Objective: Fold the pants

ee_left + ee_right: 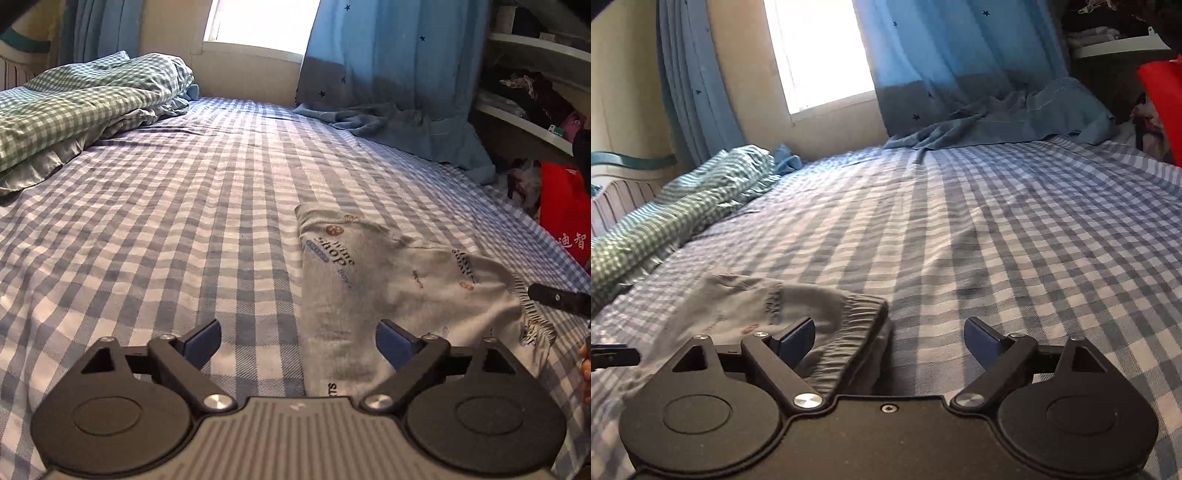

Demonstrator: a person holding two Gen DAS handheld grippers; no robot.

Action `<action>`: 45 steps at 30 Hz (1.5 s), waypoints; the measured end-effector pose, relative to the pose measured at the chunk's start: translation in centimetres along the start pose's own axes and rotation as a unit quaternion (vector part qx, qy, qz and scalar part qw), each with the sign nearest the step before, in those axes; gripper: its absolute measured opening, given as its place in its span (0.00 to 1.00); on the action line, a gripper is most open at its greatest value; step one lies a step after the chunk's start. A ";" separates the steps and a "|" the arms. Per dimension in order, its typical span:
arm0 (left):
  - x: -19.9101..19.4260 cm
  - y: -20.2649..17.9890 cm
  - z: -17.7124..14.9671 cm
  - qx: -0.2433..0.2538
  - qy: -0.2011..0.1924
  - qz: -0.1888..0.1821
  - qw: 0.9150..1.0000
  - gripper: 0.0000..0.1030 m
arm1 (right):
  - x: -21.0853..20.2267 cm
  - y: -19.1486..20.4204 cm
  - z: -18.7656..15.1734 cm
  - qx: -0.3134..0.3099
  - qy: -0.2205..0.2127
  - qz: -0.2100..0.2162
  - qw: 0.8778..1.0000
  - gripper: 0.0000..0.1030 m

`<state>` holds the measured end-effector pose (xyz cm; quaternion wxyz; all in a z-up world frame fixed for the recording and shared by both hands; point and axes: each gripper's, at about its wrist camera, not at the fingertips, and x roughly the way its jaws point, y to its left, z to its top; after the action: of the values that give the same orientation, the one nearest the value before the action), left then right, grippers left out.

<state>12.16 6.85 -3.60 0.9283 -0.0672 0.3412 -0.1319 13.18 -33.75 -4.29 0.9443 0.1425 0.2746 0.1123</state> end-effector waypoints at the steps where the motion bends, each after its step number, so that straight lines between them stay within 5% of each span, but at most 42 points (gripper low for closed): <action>1: 0.2 -0.1 0.4 0.002 0.001 -0.011 1.000 0.99 | -0.1 -0.3 -0.3 0.019 0.016 0.034 0.999 0.97; 5: 2.1 -1.0 1.1 0.009 0.027 -0.023 0.999 0.99 | 0.6 -1.4 -1.2 0.063 0.072 0.075 0.993 0.98; 19: 6.9 -1.9 2.6 -0.004 0.062 -0.023 0.998 1.00 | 3.4 -2.4 0.9 0.122 0.066 0.103 0.985 0.99; 29: 7.4 -1.2 3.3 -0.041 0.054 -0.072 0.995 0.99 | 4.7 -3.1 1.4 0.121 0.058 0.118 0.984 0.99; 31: 7.2 -1.1 3.2 -0.046 0.048 -0.094 0.993 0.90 | 4.7 -3.2 1.4 0.125 0.055 0.124 0.983 0.77; 32: 7.2 -1.0 3.3 -0.047 0.055 -0.097 0.993 0.76 | 4.8 -3.2 1.4 0.127 0.058 0.114 0.984 0.50; 33: 7.3 -1.0 3.4 -0.046 0.060 -0.084 0.994 0.64 | 4.8 -3.2 1.4 0.124 0.060 0.096 0.986 0.36; 36: 7.5 0.0 3.8 -0.053 0.077 -0.060 0.994 0.31 | 4.9 -3.0 1.4 0.129 0.056 0.091 0.986 0.26; 39: 7.3 1.0 4.4 -0.092 0.088 -0.083 0.988 0.16 | 4.5 -1.8 2.0 0.095 0.044 0.079 0.991 0.19; 45: 6.0 1.0 6.7 -0.101 0.072 -0.066 0.990 0.10 | 4.2 0.9 4.4 0.059 0.013 0.084 0.995 0.15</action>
<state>21.08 6.28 -2.39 0.8791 -0.1733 0.4134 -0.1622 18.91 -32.56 -2.49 0.9177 0.2196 0.2797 0.1769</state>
